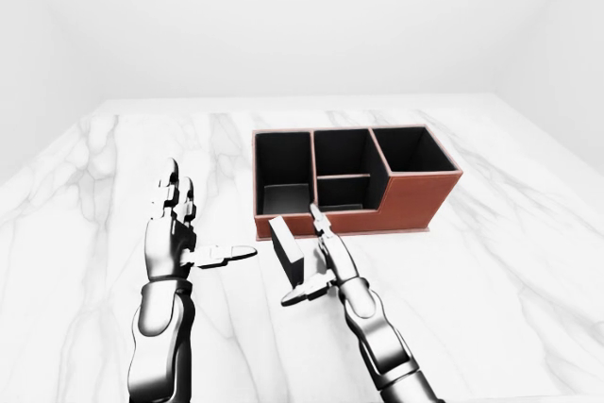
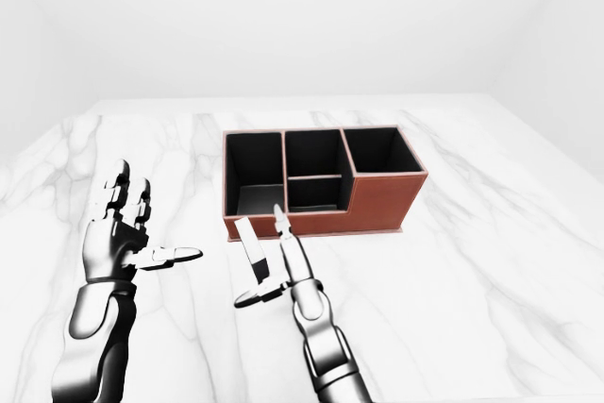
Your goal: Pick up the book and place it in the right compartment of the caddy.
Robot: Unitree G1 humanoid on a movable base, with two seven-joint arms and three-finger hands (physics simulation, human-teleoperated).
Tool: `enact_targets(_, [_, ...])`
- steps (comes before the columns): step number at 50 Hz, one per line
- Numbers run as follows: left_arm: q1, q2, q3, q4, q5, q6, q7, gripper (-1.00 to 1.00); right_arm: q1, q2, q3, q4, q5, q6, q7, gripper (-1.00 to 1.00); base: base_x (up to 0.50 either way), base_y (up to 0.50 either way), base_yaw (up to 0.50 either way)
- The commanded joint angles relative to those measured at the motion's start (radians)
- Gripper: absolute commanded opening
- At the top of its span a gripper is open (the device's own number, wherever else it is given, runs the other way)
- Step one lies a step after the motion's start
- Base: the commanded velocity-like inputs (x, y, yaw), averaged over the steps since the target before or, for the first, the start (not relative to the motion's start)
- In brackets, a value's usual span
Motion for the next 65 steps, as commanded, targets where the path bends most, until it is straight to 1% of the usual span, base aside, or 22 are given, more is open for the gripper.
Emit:
enact_targets(1, [0.003,-0.002,-0.004,-0.005,0.006,0.000,0.002,1.00,-0.014,0.006,0.009,0.045,-0.028,0.000,0.027,1.00,0.00,0.00,0.00])
enact_targets(6, [0.001,-0.002,-0.005,0.011,0.008,-0.014,-0.002,1.00,-0.022,0.011,0.003,0.069,-0.035,0.000,0.032,1.00,0.00,0.00,0.00])
enact_targets(9, [-0.002,0.000,-0.005,0.008,0.007,-0.007,0.000,1.00,-0.038,0.015,-0.004,0.097,-0.037,0.000,0.030,1.00,0.00,0.00,0.00])
enact_targets(14, [-0.005,0.001,-0.003,0.015,0.005,-0.009,0.000,1.00,-0.037,0.018,-0.006,0.097,-0.044,0.000,0.034,1.00,0.00,0.00,0.00])
enact_targets(16, [-0.004,0.001,-0.005,0.009,0.006,-0.005,0.000,1.00,-0.046,0.021,-0.014,0.118,-0.040,0.000,0.034,1.00,0.00,0.00,0.00])
enact_targets(18, [-0.004,0.001,-0.004,0.015,0.006,-0.012,-0.001,1.00,-0.050,0.022,-0.019,0.132,-0.037,0.000,0.035,1.00,0.00,0.00,0.00])
enact_targets(23, [0.000,0.000,-0.005,0.009,0.006,-0.010,0.000,1.00,-0.064,0.025,-0.033,0.169,-0.028,0.000,0.038,1.00,0.00,0.00,0.00])
enact_targets(24, [0.000,-0.001,-0.006,0.013,0.007,-0.013,-0.001,1.00,-0.066,0.026,-0.034,0.171,-0.027,0.000,0.038,1.00,0.00,0.00,0.00])
enact_targets(26, [0.000,-0.001,-0.006,0.008,0.007,-0.009,0.000,1.00,-0.069,0.026,-0.035,0.176,-0.027,0.000,0.038,1.00,0.00,0.00,0.00])
enact_targets(38, [-0.001,-0.001,-0.007,0.017,0.007,-0.015,0.000,1.00,-0.091,0.031,-0.045,0.221,-0.026,0.000,0.043,1.00,0.00,0.00,0.00])
enact_targets(50, [-0.001,-0.001,-0.007,0.017,0.006,-0.015,-0.001,1.00,-0.163,0.042,-0.083,0.365,-0.028,0.000,0.018,1.00,0.00,0.00,0.00])
enact_targets(56, [-0.005,0.001,-0.005,0.018,0.004,-0.011,-0.001,1.00,-0.170,0.044,-0.087,0.379,-0.032,0.000,0.016,1.00,0.00,0.00,0.00])
enact_targets(63, [-0.002,0.000,-0.006,0.020,0.005,-0.016,-0.003,1.00,-0.169,0.046,-0.087,0.377,-0.034,0.000,0.023,1.00,0.00,0.00,0.00])
enact_targets(64, [-0.001,0.000,-0.006,0.021,0.005,-0.017,-0.003,1.00,-0.169,0.046,-0.087,0.379,-0.034,0.000,0.024,0.73,0.00,0.00,0.00])
enact_targets(65, [-0.002,0.000,-0.007,0.019,0.005,-0.015,-0.003,1.00,-0.170,0.046,-0.087,0.381,-0.035,0.000,0.024,-0.55,0.00,0.00,0.00])
